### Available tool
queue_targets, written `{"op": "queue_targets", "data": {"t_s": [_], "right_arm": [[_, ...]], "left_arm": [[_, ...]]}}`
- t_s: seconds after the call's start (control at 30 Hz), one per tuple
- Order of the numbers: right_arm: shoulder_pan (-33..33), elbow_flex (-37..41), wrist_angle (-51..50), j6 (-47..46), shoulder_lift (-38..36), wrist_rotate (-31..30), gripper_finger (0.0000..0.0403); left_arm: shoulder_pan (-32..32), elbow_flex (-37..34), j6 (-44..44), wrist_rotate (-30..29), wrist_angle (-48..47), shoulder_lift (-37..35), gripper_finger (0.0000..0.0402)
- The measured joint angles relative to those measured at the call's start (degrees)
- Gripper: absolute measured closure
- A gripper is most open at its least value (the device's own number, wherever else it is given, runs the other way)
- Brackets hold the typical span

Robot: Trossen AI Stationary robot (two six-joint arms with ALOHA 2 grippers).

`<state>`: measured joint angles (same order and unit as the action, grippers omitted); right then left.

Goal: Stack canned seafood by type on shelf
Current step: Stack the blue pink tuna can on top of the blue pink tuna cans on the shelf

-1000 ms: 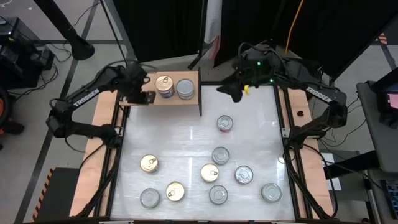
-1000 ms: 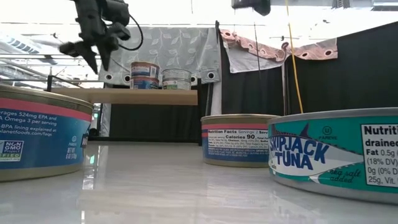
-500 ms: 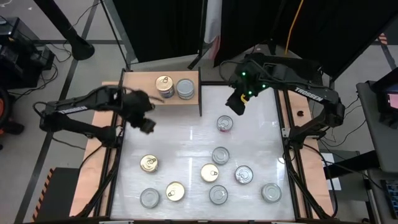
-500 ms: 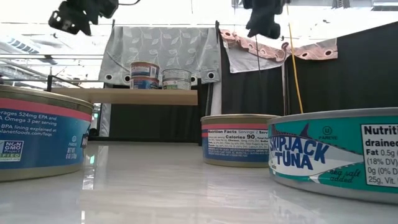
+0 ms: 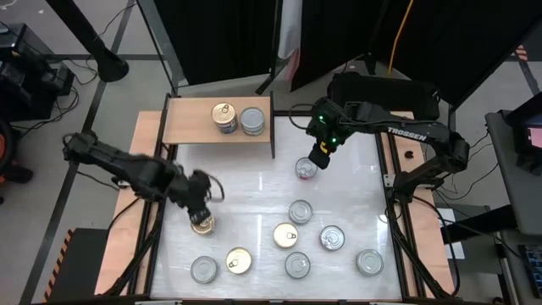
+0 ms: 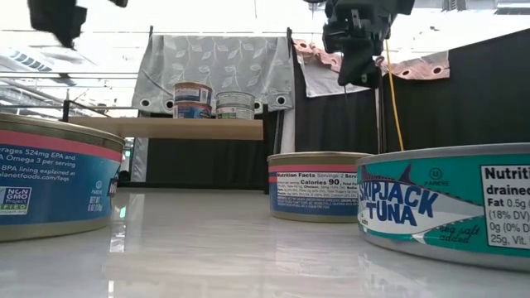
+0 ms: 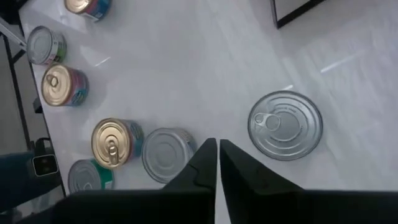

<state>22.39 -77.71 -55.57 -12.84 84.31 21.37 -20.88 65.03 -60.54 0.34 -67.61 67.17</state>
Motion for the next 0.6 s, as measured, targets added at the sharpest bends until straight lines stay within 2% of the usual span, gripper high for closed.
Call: {"op": "queue_targets", "data": {"t_s": [0.23,0.33,0.6], "right_arm": [[0.0,0.0,1.2,-0.3,-0.4,0.0,0.0395],[0.0,0.0,1.7,-0.6,-0.3,-0.2,0.0395],[0.0,0.0,3.4,-0.7,-0.3,0.0,0.0397]], "left_arm": [[-9.2,-11.2,-17.5,0.4,7.0,2.1,0.0390],[-10.8,-14.1,-22.7,1.1,10.6,2.1,0.0393],[-15.9,-20.2,-29.3,-0.9,20.1,2.1,0.0398]]}}
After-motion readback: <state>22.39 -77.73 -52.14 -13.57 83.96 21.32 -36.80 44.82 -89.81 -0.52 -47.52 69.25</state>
